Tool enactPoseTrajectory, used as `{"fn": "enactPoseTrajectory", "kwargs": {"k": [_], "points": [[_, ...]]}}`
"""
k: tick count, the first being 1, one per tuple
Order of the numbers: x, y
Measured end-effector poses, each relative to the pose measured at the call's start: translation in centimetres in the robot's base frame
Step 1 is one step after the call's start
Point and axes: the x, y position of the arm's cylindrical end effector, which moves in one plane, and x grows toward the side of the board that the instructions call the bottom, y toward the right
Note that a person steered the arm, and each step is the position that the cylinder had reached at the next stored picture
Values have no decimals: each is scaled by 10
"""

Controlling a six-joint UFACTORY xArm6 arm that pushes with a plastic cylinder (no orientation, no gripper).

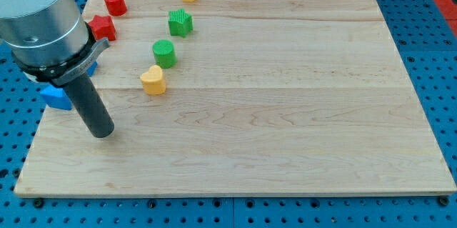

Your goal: Put your hand below the blue triangle

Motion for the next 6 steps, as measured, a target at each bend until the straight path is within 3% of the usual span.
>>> {"fn": "enactPoseTrajectory", "kwargs": {"k": [2, 3, 4, 6], "points": [[5, -29], [19, -90], [-7, -116], [-25, -61]]}}
